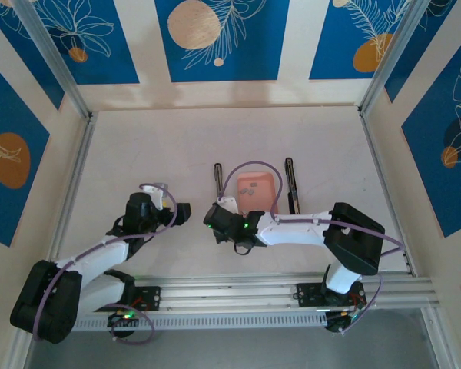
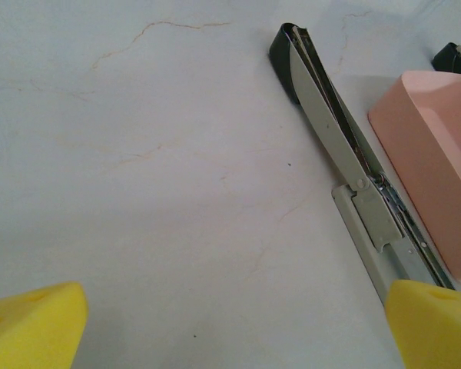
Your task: Load the staples into the stapler
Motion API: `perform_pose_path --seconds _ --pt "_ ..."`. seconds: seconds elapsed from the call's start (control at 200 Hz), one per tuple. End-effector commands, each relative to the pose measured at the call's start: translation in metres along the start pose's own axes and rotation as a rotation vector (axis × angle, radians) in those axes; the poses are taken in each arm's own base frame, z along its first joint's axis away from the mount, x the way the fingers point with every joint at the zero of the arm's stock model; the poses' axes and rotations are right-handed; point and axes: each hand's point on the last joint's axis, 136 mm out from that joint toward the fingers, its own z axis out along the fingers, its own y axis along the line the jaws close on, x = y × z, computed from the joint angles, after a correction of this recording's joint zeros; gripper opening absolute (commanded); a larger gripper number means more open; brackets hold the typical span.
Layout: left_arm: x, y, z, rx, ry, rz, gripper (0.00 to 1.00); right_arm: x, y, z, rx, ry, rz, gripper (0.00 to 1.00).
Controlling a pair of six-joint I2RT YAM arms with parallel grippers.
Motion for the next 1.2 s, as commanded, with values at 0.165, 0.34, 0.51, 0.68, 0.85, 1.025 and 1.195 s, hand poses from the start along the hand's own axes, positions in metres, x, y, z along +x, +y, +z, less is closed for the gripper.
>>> perform_pose_path --seconds 0.165,0.34,0.51,0.68,0.85,1.025,1.195 --pt "0.0034 0.0014 -0.0003 -0.008 0.001 -0.006 0.99 0.0047 -0.0049 0.0042 0.034 0.030 0.008 0.13" --pt "0.0036 0.0014 0.0004 -0.007 0.001 -0.006 0.99 0.0050 -0.0050 0.0056 0.036 0.033 0.008 0.14" --pt "0.0035 0.0008 0.0018 -0.002 0.002 -0.009 0.99 0.0053 -0.0051 0.0061 0.040 0.037 0.007 0.14" --pt "0.0022 0.0001 0.0024 0.001 -0.001 -0.009 0.99 0.0056 -0.0066 0.0072 0.054 0.046 0.011 0.15" --pt "0.0015 -0.0003 0.0022 0.001 -0.001 -0.006 0.99 0.0064 -0.0075 0.0078 0.068 0.057 0.014 0.15" --pt "0.0008 -0.0001 0.0023 0.000 -0.003 -0.006 0.99 0.0077 -0.0087 0.0089 0.082 0.069 0.020 0.15" --pt "0.0019 0.0002 0.0026 -0.001 0.001 -0.007 0.99 0.0080 -0.0103 0.0085 0.089 0.071 0.031 0.15"
